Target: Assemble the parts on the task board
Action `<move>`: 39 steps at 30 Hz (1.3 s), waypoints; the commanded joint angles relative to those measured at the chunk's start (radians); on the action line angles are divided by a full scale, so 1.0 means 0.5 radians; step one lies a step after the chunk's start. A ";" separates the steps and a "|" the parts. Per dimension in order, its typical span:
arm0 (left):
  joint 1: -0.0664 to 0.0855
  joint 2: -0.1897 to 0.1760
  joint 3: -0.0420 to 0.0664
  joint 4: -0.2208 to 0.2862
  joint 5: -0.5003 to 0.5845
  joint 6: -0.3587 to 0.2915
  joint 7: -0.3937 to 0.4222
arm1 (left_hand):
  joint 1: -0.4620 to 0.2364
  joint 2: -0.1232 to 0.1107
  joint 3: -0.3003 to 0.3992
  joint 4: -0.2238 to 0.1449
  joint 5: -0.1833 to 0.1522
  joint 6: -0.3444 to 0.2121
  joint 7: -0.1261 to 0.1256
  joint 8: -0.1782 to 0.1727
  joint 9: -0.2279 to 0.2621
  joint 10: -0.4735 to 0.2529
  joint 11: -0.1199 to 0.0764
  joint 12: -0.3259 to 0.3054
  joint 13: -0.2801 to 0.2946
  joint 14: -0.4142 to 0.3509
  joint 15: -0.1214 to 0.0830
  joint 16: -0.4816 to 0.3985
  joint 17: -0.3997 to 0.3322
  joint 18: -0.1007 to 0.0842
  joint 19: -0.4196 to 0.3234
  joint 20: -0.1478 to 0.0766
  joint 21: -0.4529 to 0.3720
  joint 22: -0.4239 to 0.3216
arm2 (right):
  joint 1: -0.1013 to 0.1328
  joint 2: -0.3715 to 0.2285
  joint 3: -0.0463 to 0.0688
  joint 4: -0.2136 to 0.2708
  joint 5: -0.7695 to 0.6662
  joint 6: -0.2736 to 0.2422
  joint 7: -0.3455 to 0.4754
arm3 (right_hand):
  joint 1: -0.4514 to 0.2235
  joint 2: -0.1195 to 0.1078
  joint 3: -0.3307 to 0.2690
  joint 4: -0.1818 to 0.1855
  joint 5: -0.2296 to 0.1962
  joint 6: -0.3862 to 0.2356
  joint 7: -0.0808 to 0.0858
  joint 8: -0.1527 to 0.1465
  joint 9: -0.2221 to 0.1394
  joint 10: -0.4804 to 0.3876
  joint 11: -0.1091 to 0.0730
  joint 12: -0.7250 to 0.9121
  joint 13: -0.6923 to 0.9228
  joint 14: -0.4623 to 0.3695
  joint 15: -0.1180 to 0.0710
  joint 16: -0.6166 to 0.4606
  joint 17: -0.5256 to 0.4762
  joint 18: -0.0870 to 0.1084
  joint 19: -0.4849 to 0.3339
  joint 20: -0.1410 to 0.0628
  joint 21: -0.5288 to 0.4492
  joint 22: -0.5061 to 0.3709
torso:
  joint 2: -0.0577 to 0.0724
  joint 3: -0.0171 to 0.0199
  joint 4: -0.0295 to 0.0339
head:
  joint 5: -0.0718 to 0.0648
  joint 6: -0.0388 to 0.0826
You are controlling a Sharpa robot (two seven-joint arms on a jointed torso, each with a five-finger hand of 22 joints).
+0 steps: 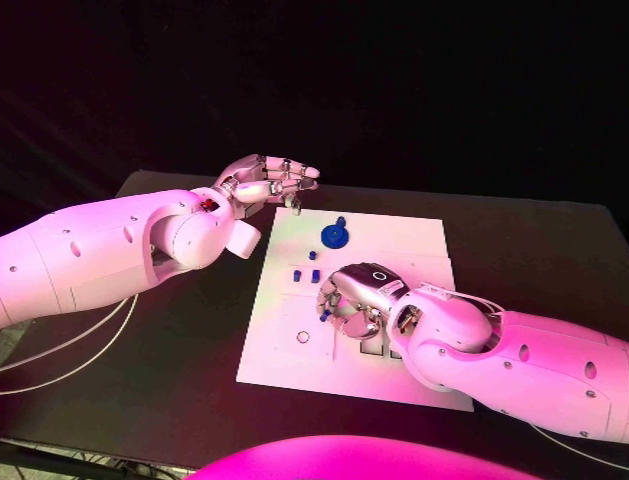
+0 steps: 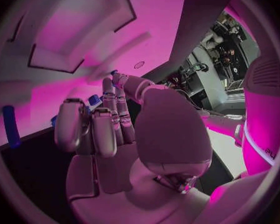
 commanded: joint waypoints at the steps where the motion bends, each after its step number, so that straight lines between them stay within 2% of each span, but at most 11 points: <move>1: 0.003 0.002 0.002 0.004 0.003 0.026 0.006 | 0.011 0.012 -0.008 0.001 0.001 -0.006 0.013 -0.003 0.002 -0.011 0.004 0.002 -0.003 -0.017 -0.003 -0.011 -0.002 0.031 0.000 -0.005 -0.008 -0.002 | -0.005 0.011 -0.006 0.007 -0.079 0.064 -0.051 | 0.001 0.013 0.009 -0.006 0.014 -0.002 0.012 0.013 0.004 0.098 -0.082 0.001 0.002 0.117 -0.014 0.012 0.001 -0.030 -0.009 0.001 -0.012 -0.001 | 0.000 -0.0004 -0.001 | -0.002 0.002; 16: 0.003 -0.001 0.002 0.007 0.001 0.045 -0.003 | 0.021 0.018 -0.008 -0.004 0.002 -0.005 0.012 -0.002 0.003 -0.016 0.005 0.003 -0.005 -0.020 -0.003 -0.015 -0.007 0.032 0.000 -0.005 -0.013 -0.005 | -0.012 0.047 -0.020 0.007 -0.166 0.151 -0.093 | -0.023 -0.003 -0.006 -0.011 0.008 -0.010 0.016 0.014 0.015 0.092 -0.078 -0.010 0.010 0.116 -0.010 0.016 0.001 -0.031 -0.010 0.005 -0.010 0.005 | -0.001 -0.0012 0.001 | -0.011 0.000; 23: 0.003 0.000 0.002 0.008 -0.001 0.051 -0.006 | 0.021 0.018 -0.008 -0.005 0.002 -0.005 0.013 -0.002 0.003 -0.017 0.005 0.002 -0.005 -0.021 -0.003 -0.015 -0.007 0.032 0.000 -0.005 -0.013 -0.005 | -0.013 0.049 -0.022 0.005 -0.156 0.126 -0.089 | -0.052 -0.014 -0.022 -0.008 0.013 -0.052 0.024 -0.005 0.020 0.059 -0.068 -0.036 0.016 0.116 -0.002 0.022 0.004 -0.028 -0.021 0.011 -0.024 -0.003 | 0.000 -0.0008 -0.001 | -0.009 -0.001; 26: 0.003 0.000 0.002 0.008 -0.002 0.053 -0.008 | 0.022 0.018 -0.009 -0.005 0.002 -0.005 0.013 -0.002 0.003 -0.018 0.005 0.002 -0.006 -0.022 -0.003 -0.016 -0.008 0.032 0.000 -0.004 -0.014 -0.006 | -0.013 0.046 -0.023 0.003 -0.145 0.077 -0.086 | -0.098 -0.052 -0.038 0.005 0.054 -0.142 0.055 -0.059 0.008 -0.027 -0.034 -0.059 0.011 0.114 0.026 0.030 0.008 -0.023 -0.038 0.032 -0.053 -0.022 | -0.001 0.0002 -0.001 | -0.009 0.000; 27: 0.003 0.000 0.002 0.007 -0.002 0.054 -0.008 | 0.022 0.018 -0.009 -0.005 0.002 -0.005 0.013 -0.002 0.003 -0.018 0.005 0.002 -0.006 -0.022 -0.003 -0.016 -0.008 0.032 0.000 -0.004 -0.014 -0.006 | -0.013 0.043 -0.023 0.005 -0.144 0.059 -0.086 | -0.126 -0.084 -0.051 0.016 0.059 -0.212 0.064 -0.102 -0.004 -0.116 -0.015 -0.057 -0.005 0.110 0.044 0.030 0.002 -0.018 -0.052 0.047 -0.079 -0.041 | -0.001 0.0002 -0.001 | -0.009 0.000; 29: 0.003 0.000 0.002 0.007 -0.002 0.054 -0.009 | 0.022 0.018 -0.009 -0.005 0.002 -0.005 0.013 -0.002 0.003 -0.018 0.005 0.002 -0.006 -0.022 -0.003 -0.016 -0.008 0.032 0.000 -0.004 -0.014 -0.006 | -0.013 0.035 -0.023 0.011 -0.141 0.028 -0.085 | -0.128 -0.092 -0.054 0.016 0.058 -0.224 0.065 -0.111 -0.005 -0.137 -0.011 -0.053 -0.008 0.108 0.047 0.028 -0.003 -0.015 -0.058 0.053 -0.091 -0.050 | -0.001 0.0004 -0.001 | -0.011 0.002; 31: 0.003 0.000 0.002 0.006 -0.003 0.056 -0.009 | 0.022 0.018 -0.009 -0.005 0.002 -0.005 0.013 -0.002 0.003 -0.018 0.005 0.002 -0.006 -0.022 -0.003 -0.016 -0.008 0.032 0.000 -0.004 -0.014 -0.006 | -0.013 0.020 -0.023 0.024 -0.140 -0.006 -0.084 | -0.144 -0.135 -0.078 0.018 0.056 -0.280 0.067 -0.145 -0.011 -0.242 0.007 -0.051 -0.026 0.098 0.062 0.013 -0.035 -0.002 -0.089 0.068 -0.148 -0.095 | -0.001 0.0004 -0.001 | -0.011 0.002; 39: 0.003 -0.001 0.002 0.003 -0.003 0.060 -0.012 | 0.022 0.018 -0.009 -0.005 0.002 -0.005 0.013 -0.002 0.003 -0.018 0.005 0.002 -0.006 -0.022 -0.003 -0.016 -0.008 0.032 0.000 -0.004 -0.014 -0.006 | 0.003 -0.079 -0.019 0.119 -0.140 -0.098 -0.097 | -0.140 -0.164 -0.112 0.017 0.069 -0.323 0.067 -0.172 -0.011 -0.339 0.019 -0.032 -0.038 0.086 0.072 -0.004 -0.071 0.010 -0.111 0.081 -0.200 -0.134 | -0.003 0.0008 -0.003 | -0.019 0.011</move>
